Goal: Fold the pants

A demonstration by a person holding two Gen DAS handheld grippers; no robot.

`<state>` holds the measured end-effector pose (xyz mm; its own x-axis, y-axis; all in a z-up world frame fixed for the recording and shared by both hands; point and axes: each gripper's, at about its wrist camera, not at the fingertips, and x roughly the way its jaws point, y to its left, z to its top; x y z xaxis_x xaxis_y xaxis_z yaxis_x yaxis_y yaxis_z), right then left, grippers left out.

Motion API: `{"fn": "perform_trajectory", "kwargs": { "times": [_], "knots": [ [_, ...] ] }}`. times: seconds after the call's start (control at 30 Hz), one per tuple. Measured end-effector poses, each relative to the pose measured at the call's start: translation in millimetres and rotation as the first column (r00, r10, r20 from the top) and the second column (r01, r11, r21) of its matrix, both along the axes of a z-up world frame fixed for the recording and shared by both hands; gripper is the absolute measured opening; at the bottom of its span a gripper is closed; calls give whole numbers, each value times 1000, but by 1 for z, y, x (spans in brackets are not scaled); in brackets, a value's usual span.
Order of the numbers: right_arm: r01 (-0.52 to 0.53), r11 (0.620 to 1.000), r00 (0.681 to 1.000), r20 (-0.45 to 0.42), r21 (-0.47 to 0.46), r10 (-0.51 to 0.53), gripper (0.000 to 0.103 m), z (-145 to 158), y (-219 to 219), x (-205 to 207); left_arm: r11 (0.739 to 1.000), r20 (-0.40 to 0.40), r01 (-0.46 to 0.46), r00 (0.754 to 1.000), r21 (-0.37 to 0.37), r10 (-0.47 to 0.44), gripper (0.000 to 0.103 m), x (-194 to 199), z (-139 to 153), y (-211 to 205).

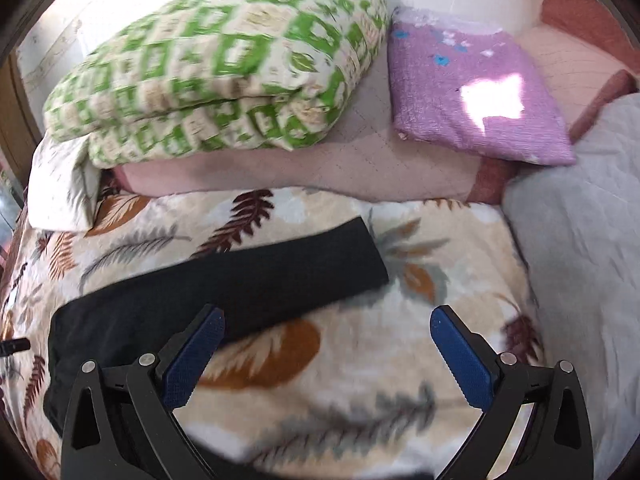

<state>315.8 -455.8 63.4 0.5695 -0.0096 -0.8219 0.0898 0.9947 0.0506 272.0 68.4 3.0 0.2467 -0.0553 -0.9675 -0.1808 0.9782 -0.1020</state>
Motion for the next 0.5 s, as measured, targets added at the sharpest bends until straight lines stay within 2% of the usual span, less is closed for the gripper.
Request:
{"fn": "perform_trajectory", "kwargs": {
  "times": [0.13, 0.33, 0.4, 0.5],
  "knots": [
    [-15, 999, 997, -77, 46, 19, 102, -34, -22, 55, 999, -46, -29, 999, -21, 28, 103, 16, -17, 10],
    [-25, 999, 990, -138, 28, 28, 94, -72, -32, 97, 993, -92, -77, 993, -92, 69, 103, 32, -35, 19],
    [-26, 999, 988, -153, 40, 32, 85, -81, -34, 105, 990, -89, -87, 993, -111, 78, 103, 38, -36, 18],
    [-45, 996, 982, -182, 74, 58, 63, -95, -32, 112, 980, -98, -113, 990, -166, 97, 103, 45, -40, 17]
  ]
}}
